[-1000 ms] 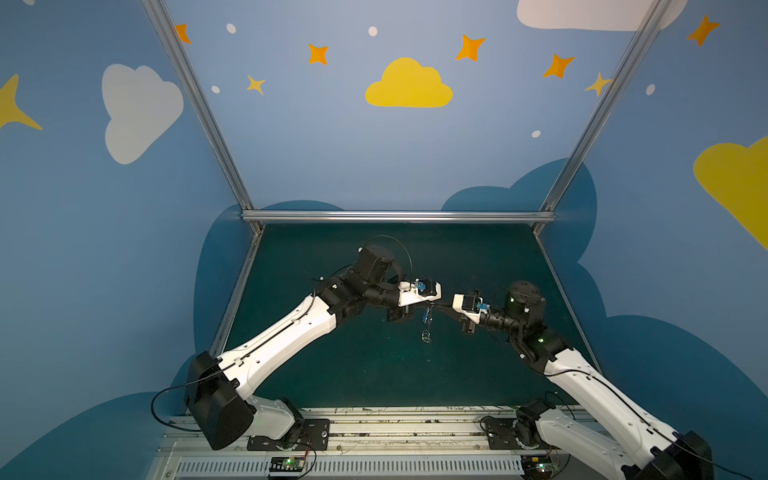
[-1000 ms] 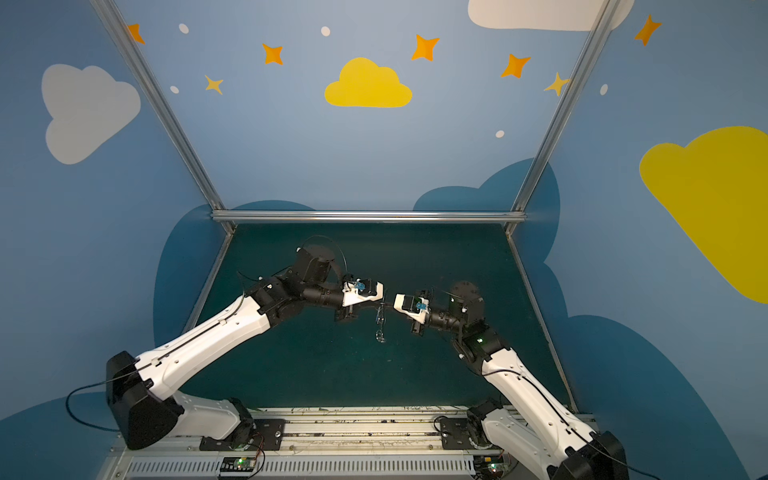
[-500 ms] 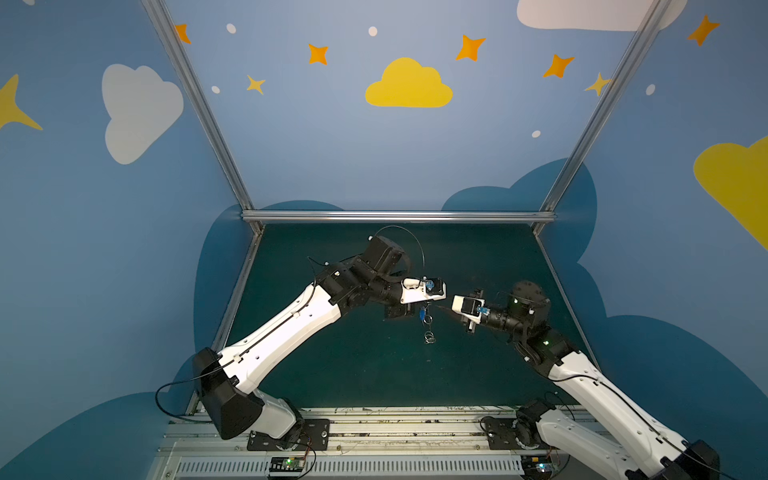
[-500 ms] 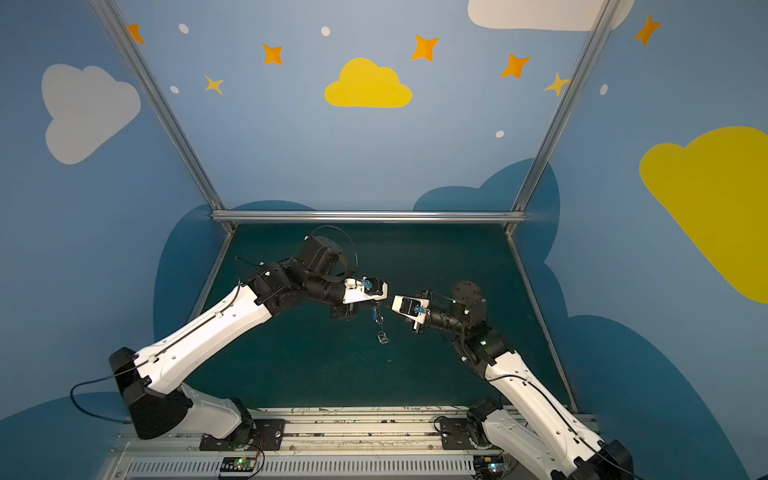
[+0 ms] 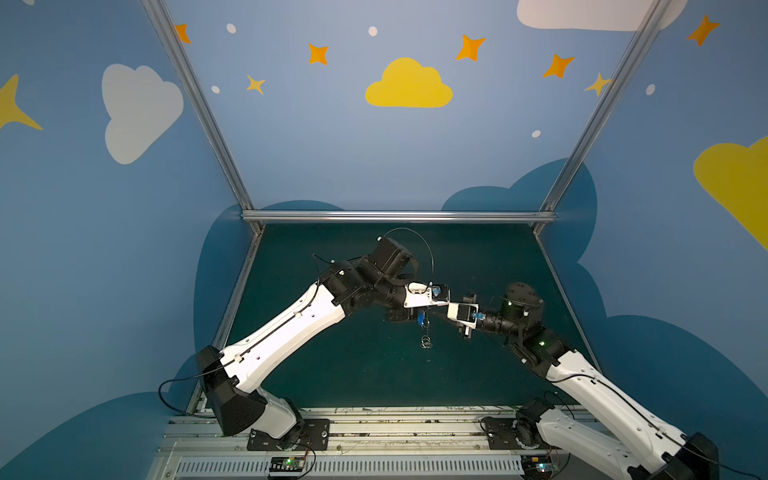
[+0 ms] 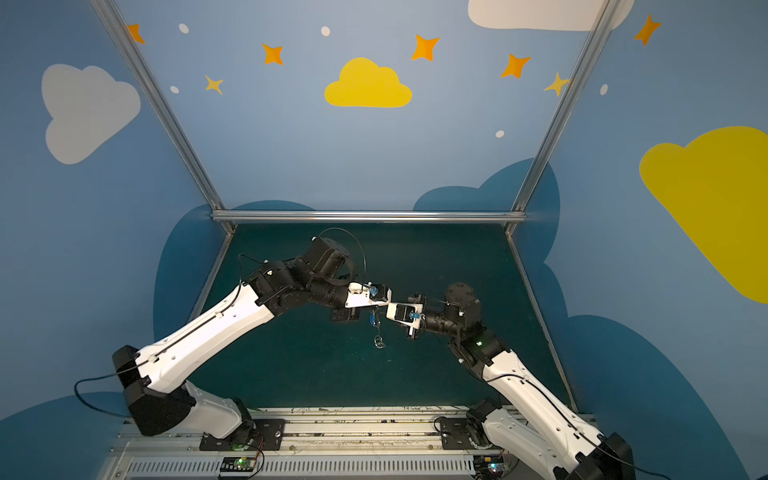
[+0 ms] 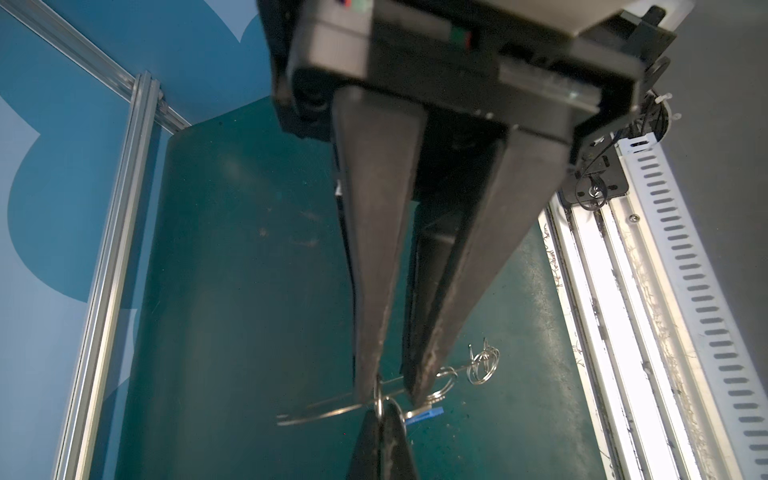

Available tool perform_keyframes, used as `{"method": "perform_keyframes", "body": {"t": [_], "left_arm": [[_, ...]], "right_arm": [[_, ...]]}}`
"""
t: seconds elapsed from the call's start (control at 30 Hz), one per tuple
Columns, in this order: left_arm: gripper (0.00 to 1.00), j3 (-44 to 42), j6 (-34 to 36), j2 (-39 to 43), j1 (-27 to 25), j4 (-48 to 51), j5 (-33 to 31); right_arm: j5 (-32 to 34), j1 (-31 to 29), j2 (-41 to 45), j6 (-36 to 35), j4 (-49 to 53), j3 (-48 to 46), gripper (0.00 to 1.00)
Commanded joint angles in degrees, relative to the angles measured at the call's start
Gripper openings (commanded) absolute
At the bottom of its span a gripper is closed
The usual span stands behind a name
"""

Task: Put the keys on the keyring

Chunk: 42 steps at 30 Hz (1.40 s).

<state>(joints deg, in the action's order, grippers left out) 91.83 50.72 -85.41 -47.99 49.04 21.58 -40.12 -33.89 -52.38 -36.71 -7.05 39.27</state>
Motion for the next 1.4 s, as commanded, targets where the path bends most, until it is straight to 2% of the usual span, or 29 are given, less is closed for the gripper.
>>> {"method": "perform_keyframes", "body": {"t": [0.0, 0.13, 0.33, 0.43, 0.53, 0.63, 0.73, 0.83, 1.03, 1.07, 1.17, 1.37], "left_arm": [[0.03, 1.6, 0.4, -0.7, -0.6, 1.2, -0.7], [0.03, 2.1, 0.3, -1.2, -1.0, 1.4, -1.1], [0.03, 2.3, 0.2, -1.0, -1.1, 0.5, -0.6], [0.03, 1.7, -0.2, -0.7, -1.1, -1.0, 0.0], [0.03, 0.6, 0.0, 0.0, -1.2, -2.4, 0.7], [0.03, 0.5, 0.2, 0.2, -1.2, -2.5, 0.9], [0.03, 0.5, 0.3, 0.2, -1.1, -2.4, 0.9], [0.03, 0.5, 0.3, 0.2, -1.2, -2.4, 0.8], [0.04, -0.5, -0.3, 0.7, -1.1, -4.5, 0.2], [0.07, -1.1, -0.7, 0.9, -1.1, -5.3, -0.1], [0.29, -4.5, -3.0, 2.9, 0.0, -9.7, 0.1], [0.30, -14.2, -10.5, 8.5, 5.1, -20.4, 7.6]], "right_arm": [[0.1, -0.3, -0.2, -0.2, 0.2, -0.4, 0.18], [0.4, -0.3, -0.3, -0.6, 1.0, 0.0, 0.07], [1.1, -0.3, -0.2, -1.0, 2.6, -0.1, 0.00], [1.3, -0.3, -0.4, -1.0, 3.0, 0.1, 0.00], [1.4, -0.3, -0.6, -0.3, 3.5, 0.0, 0.11], [2.1, -0.3, -0.7, -0.3, 3.5, 0.0, 0.12], [2.2, -0.3, -0.9, -0.5, 3.4, 0.0, 0.10], [2.0, -0.3, -0.9, -0.4, 3.1, 0.2, 0.01], [1.8, -0.3, -1.4, 0.4, 3.2, 0.5, 0.00], [2.0, -0.3, -1.4, 1.0, 3.2, 0.8, 0.00], [3.0, -0.3, -1.3, 3.5, 2.5, 1.3, 0.00], [3.2, -0.3, -1.0, 7.8, -3.0, -0.4, 0.00]]}}
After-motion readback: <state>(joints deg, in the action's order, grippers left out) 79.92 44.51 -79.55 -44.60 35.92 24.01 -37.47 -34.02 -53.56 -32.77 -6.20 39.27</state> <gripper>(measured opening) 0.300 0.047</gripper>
